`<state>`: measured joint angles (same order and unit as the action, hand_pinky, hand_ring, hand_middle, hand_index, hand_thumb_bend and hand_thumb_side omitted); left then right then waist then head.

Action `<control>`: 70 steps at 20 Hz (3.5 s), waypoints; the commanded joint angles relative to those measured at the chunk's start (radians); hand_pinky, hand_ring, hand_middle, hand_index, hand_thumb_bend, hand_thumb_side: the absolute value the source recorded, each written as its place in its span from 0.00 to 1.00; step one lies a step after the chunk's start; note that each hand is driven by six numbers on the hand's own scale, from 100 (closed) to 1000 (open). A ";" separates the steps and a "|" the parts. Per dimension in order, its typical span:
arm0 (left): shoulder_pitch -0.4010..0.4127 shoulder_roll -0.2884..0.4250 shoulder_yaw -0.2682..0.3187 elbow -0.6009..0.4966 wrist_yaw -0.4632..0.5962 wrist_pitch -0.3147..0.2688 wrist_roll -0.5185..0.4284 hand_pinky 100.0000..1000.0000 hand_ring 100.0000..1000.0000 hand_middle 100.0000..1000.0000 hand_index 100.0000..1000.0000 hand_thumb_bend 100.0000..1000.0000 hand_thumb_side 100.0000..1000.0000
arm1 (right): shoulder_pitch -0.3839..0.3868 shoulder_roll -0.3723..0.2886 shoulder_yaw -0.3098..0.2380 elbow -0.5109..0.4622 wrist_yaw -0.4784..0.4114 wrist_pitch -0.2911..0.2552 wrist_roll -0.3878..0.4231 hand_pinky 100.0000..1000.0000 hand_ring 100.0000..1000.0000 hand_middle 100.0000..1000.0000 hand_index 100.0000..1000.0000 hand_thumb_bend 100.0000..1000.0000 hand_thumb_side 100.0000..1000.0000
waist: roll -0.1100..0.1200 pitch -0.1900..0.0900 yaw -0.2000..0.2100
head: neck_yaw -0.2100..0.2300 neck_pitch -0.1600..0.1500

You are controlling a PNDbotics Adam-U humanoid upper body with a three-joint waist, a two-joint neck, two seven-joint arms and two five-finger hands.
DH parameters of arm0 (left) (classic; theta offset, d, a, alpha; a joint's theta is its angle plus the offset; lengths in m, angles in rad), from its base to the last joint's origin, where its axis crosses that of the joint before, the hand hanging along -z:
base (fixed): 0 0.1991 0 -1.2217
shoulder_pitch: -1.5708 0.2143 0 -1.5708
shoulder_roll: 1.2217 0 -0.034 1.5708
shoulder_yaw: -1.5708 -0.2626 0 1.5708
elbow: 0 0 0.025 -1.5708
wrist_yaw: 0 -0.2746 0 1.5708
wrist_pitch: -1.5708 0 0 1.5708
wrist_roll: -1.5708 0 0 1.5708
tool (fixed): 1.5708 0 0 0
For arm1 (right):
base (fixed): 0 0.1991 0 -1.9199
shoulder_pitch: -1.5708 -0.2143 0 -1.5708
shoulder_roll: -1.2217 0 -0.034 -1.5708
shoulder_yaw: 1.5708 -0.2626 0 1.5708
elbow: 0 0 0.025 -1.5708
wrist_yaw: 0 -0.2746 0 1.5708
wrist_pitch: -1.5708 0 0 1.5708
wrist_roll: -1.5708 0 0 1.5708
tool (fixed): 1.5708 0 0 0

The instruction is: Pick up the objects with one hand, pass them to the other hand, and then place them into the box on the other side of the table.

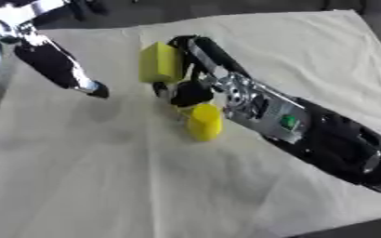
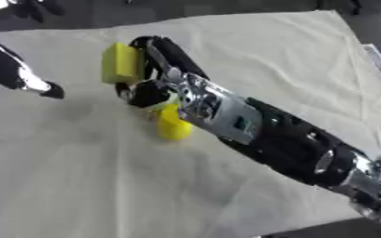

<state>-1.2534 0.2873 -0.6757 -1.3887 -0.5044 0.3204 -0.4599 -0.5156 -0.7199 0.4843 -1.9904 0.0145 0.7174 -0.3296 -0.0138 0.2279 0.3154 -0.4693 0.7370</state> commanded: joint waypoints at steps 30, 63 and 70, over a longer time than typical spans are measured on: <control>0.039 -0.178 0.020 0.152 0.028 0.027 0.153 0.82 0.71 0.72 0.75 0.60 0.22 | -0.050 0.019 0.041 -0.010 -0.030 0.045 0.033 0.30 0.45 0.34 0.50 0.09 0.00 | -0.012 -0.020 -0.001 | -0.026 -0.016; 0.056 -0.131 0.018 0.019 0.042 0.036 0.051 0.83 0.72 0.73 0.73 0.47 0.15 | -0.036 0.023 0.043 -0.010 0.037 0.094 0.093 0.29 0.44 0.33 0.49 0.05 0.00 | -0.010 -0.014 -0.012 | -0.050 0.013; 0.061 -0.148 0.018 0.046 0.047 0.032 0.054 0.83 0.72 0.73 0.73 0.48 0.17 | -0.034 0.026 0.044 -0.010 0.042 0.078 0.097 0.28 0.44 0.32 0.48 0.04 0.00 | -0.008 -0.010 -0.022 | -0.044 0.013</control>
<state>-1.1778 0.1381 -0.6688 -1.3382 -0.4591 0.3546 -0.4088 -0.5393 -0.6828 0.5354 -1.9865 0.0489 0.8021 -0.2326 -0.0143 0.2293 0.2950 -0.5146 0.7471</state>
